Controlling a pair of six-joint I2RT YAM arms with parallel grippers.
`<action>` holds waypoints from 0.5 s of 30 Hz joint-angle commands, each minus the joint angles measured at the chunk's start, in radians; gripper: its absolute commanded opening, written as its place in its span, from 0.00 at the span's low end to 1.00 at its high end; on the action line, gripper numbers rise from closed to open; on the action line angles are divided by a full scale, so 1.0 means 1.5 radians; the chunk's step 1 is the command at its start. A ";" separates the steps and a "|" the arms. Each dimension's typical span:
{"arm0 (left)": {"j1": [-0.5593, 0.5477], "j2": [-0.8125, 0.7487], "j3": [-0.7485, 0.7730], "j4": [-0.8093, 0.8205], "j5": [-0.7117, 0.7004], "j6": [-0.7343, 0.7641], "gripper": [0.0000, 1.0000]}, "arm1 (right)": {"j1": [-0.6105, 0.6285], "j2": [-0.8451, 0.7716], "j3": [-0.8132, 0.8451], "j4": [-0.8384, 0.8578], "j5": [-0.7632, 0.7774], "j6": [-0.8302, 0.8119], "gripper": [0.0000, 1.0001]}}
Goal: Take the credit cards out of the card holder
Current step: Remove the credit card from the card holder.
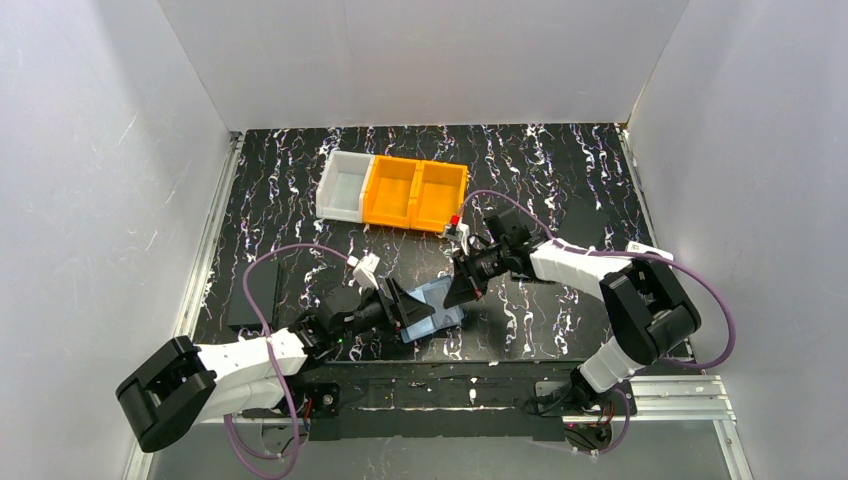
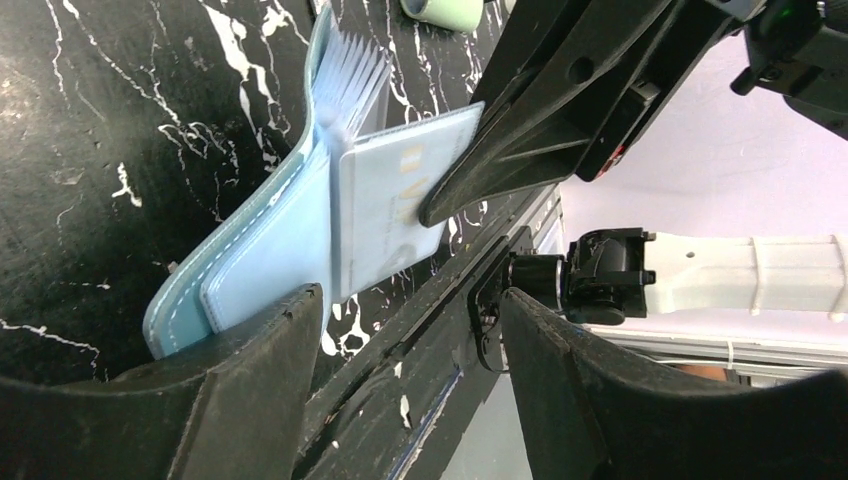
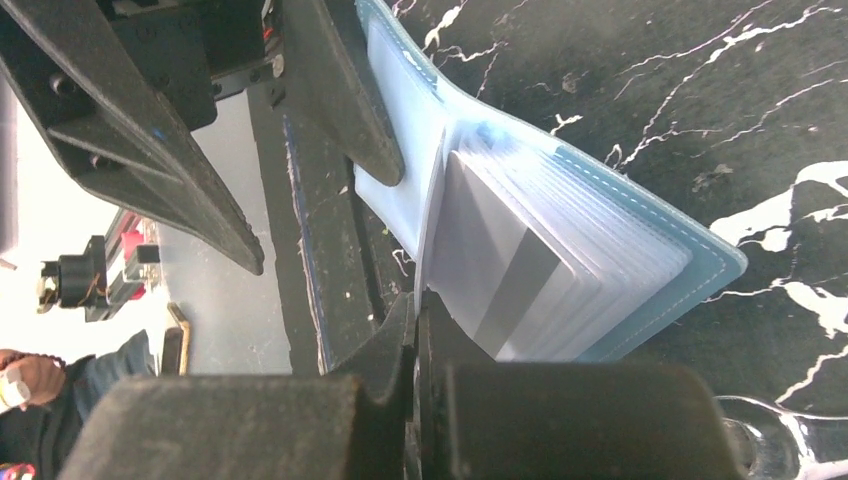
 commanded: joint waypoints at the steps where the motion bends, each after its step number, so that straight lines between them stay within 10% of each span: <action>1: -0.001 -0.005 0.020 0.035 -0.003 0.017 0.65 | 0.000 0.018 0.050 -0.067 -0.076 -0.089 0.01; 15: -0.001 0.010 0.026 0.079 -0.005 -0.033 0.75 | -0.026 0.055 0.098 -0.251 -0.064 -0.269 0.01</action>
